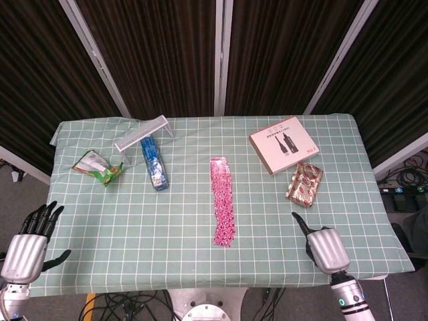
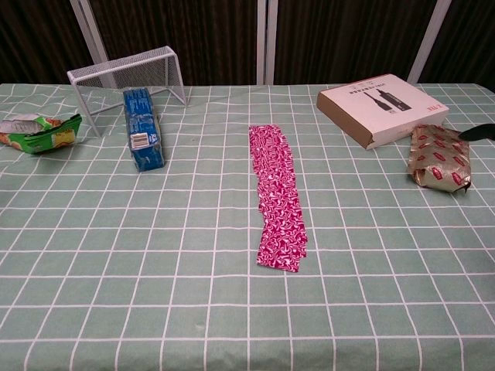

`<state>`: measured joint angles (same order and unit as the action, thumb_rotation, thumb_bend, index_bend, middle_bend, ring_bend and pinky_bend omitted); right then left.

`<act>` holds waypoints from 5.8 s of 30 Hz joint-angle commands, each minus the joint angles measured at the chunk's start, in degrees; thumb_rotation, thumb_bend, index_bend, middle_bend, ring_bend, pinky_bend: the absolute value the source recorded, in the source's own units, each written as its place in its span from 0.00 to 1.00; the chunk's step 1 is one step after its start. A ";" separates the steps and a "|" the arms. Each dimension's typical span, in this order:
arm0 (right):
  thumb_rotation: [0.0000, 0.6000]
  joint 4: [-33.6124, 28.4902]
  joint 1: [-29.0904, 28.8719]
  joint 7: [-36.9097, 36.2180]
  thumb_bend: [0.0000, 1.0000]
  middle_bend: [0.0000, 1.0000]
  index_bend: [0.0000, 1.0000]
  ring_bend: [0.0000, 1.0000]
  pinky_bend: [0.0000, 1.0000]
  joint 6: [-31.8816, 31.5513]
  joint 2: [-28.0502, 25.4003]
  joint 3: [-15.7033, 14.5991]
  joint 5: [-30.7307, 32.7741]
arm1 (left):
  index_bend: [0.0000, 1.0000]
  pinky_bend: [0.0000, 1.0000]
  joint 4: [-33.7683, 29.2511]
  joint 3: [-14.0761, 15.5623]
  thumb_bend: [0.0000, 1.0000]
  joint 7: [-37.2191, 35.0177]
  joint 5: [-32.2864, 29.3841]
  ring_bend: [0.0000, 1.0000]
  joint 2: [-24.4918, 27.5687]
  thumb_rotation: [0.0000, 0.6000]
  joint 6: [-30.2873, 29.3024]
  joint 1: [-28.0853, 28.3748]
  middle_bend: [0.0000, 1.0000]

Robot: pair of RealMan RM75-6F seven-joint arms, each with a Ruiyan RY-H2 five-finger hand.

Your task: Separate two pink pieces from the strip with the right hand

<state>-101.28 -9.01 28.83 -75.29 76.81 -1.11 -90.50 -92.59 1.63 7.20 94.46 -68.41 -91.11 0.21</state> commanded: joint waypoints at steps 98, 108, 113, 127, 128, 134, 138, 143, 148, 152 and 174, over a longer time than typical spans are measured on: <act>1.00 -0.52 -18.81 15.56 1.00 0.90 0.10 0.82 0.72 7.06 5.02 -1.59 41.00 | 0.02 0.12 -1.03 0.62 0.15 -1.30 0.56 0.00 2.20 1.00 -0.01 -0.54 0.00; 1.00 -2.10 -22.39 19.81 1.00 0.90 0.11 0.82 0.72 7.71 11.25 1.04 38.27 | 0.02 0.12 -1.33 0.55 0.15 -1.86 0.61 0.00 2.82 1.00 -0.68 -0.77 0.00; 1.00 0.24 -25.41 23.87 1.00 0.90 0.11 0.82 0.72 9.43 16.37 3.03 42.92 | 0.02 0.12 -0.92 0.41 0.15 -2.80 0.07 0.00 3.34 1.00 -0.97 -1.01 0.00; 1.00 1.72 -30.81 29.13 1.00 0.90 0.11 0.82 0.72 10.01 20.21 5.75 52.47 | 0.02 0.12 -0.38 0.25 0.15 -3.96 -0.35 0.00 3.93 1.00 -1.24 -1.24 0.00; 1.00 1.66 -31.03 29.35 1.00 0.90 0.10 0.82 0.72 10.07 20.21 5.61 53.01 | 0.02 0.12 -0.31 0.28 0.15 -3.95 -0.38 0.00 3.90 1.00 -1.19 -1.25 0.00; 1.00 1.40 -32.11 29.80 1.00 0.90 0.10 0.82 0.72 9.96 19.95 4.85 55.10 | 0.02 0.12 -0.16 0.32 0.15 -3.83 -0.52 0.00 3.68 1.00 -0.84 -1.18 0.00; 1.00 1.19 -32.21 29.34 1.00 0.90 0.10 0.82 0.72 9.52 19.51 3.87 54.84 | 0.02 0.12 -0.24 0.37 0.15 -4.23 -0.39 0.00 3.68 1.00 -0.86 -1.18 0.00; 1.00 0.44 -31.97 28.49 1.00 0.90 0.10 0.82 0.72 9.30 18.41 2.39 54.88 | 0.02 0.12 -0.22 0.43 0.15 -4.11 -0.24 0.00 3.62 1.00 -0.84 -1.17 0.00; 1.00 -0.67 -31.24 27.39 1.00 0.90 0.10 0.82 0.72 9.15 16.83 0.29 54.40 | 0.02 0.12 -0.54 0.47 0.15 -3.73 -0.13 0.00 3.65 1.00 -0.88 -1.20 0.00; 1.00 -2.13 -29.96 26.18 1.00 0.90 0.10 0.82 0.72 8.21 15.01 -2.16 52.34 | 0.02 0.12 -0.72 0.55 0.15 -3.41 0.03 0.00 3.68 1.00 -0.82 -1.18 0.00; 1.00 -12.64 -23.28 17.76 1.00 0.90 0.10 0.82 0.72 8.31 2.45 -12.95 41.02 | 0.02 0.12 -2.03 0.71 0.15 -1.83 0.45 0.00 3.80 1.00 -0.61 -1.11 0.00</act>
<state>-113.49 -32.65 46.91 -67.00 79.71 -13.58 -48.98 -94.63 2.34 5.37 94.90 -64.61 -91.72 -0.90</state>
